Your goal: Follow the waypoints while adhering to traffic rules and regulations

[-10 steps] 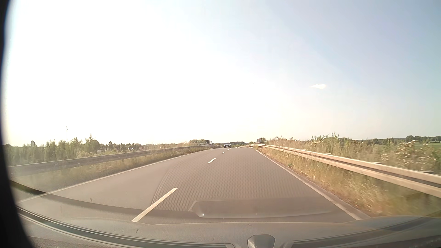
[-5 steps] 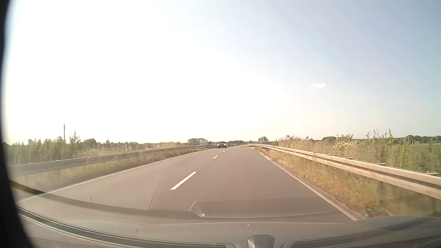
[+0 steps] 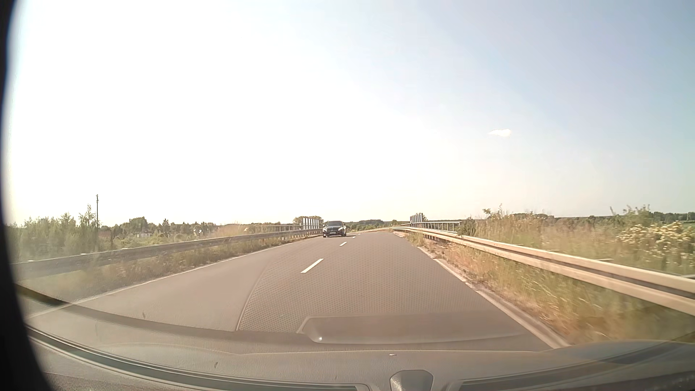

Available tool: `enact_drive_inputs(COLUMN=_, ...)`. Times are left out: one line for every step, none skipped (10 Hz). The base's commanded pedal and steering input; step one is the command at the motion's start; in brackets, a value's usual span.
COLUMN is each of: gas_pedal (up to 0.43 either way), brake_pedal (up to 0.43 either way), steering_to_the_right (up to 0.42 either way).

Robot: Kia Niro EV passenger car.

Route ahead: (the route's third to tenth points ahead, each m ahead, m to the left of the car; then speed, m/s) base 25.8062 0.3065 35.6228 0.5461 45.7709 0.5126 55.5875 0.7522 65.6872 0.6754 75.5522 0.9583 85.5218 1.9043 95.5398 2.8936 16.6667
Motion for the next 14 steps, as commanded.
enact_drive_inputs(gas_pedal=0.228, brake_pedal=0.006, steering_to_the_right=0.004)
enact_drive_inputs(gas_pedal=0.228, brake_pedal=0.006, steering_to_the_right=0.003)
enact_drive_inputs(gas_pedal=0.228, brake_pedal=0.006, steering_to_the_right=0.004)
enact_drive_inputs(gas_pedal=0.228, brake_pedal=0.006, steering_to_the_right=0.004)
enact_drive_inputs(gas_pedal=0.228, brake_pedal=0.006, steering_to_the_right=0.004)
enact_drive_inputs(gas_pedal=0.228, brake_pedal=0.006, steering_to_the_right=0.003)
enact_drive_inputs(gas_pedal=0.228, brake_pedal=0.006, steering_to_the_right=0.002)
enact_drive_inputs(gas_pedal=0.228, brake_pedal=0.006, steering_to_the_right=0.003)
enact_drive_inputs(gas_pedal=0.228, brake_pedal=0.006, steering_to_the_right=0.003)
enact_drive_inputs(gas_pedal=0.228, brake_pedal=0.006, steering_to_the_right=0.003)
enact_drive_inputs(gas_pedal=0.228, brake_pedal=0.006, steering_to_the_right=0.003)
enact_drive_inputs(gas_pedal=0.228, brake_pedal=0.006, steering_to_the_right=0.003)
enact_drive_inputs(gas_pedal=0.228, brake_pedal=0.006, steering_to_the_right=0.003)
enact_drive_inputs(gas_pedal=0.228, brake_pedal=0.006, steering_to_the_right=0.003)
